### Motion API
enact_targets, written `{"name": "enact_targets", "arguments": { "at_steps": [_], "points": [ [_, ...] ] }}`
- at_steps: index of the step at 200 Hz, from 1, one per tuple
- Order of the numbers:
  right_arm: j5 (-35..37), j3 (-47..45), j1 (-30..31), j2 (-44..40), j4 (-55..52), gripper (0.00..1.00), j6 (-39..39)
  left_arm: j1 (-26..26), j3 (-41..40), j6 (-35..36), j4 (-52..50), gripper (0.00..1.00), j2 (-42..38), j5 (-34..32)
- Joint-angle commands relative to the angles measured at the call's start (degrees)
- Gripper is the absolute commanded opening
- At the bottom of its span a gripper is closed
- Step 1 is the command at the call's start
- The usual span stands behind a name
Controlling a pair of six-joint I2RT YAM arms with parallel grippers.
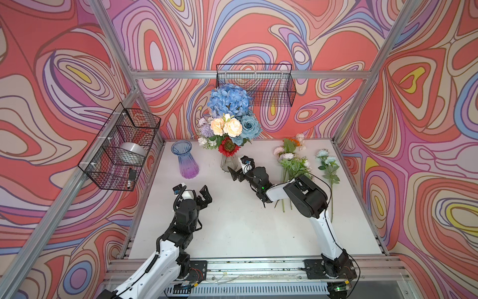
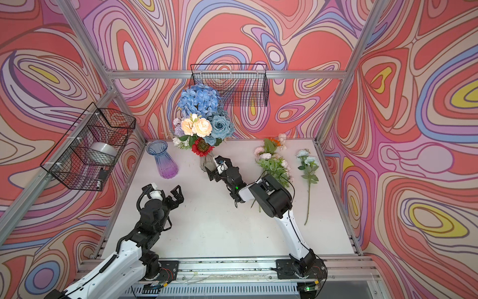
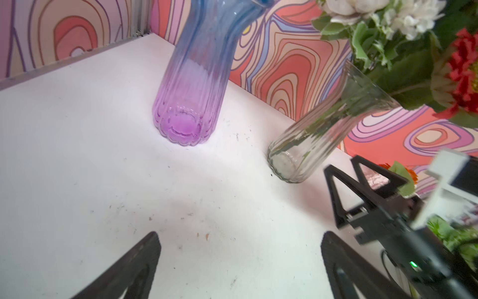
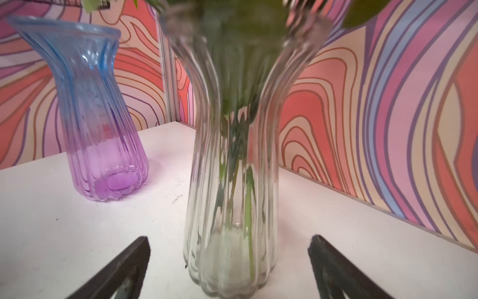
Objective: Arrange flowers in a vase
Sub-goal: Move the vase to the top-center of the table, then pick up the vase from the top-left of the table.
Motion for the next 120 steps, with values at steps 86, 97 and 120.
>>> {"name": "enact_targets", "arguments": {
  "at_steps": [86,97,120],
  "points": [
    [17.98,-12.96,1.42,-27.0,-28.44,0.98,12.19,10.91,12.06,14.77,20.62,1.0,29.15,-0.42],
    [18.51,-11.82,1.42,-27.16,-33.6,0.98,11.81,12.03,13.11,16.16,23.8,1.0,31.81,1.71],
    [19.43,-12.66,1.42,-29.95,-35.6,0.98,11.24,13.28,18.72,18.82,23.87,1.0,36.51,2.88]
  ]
}}
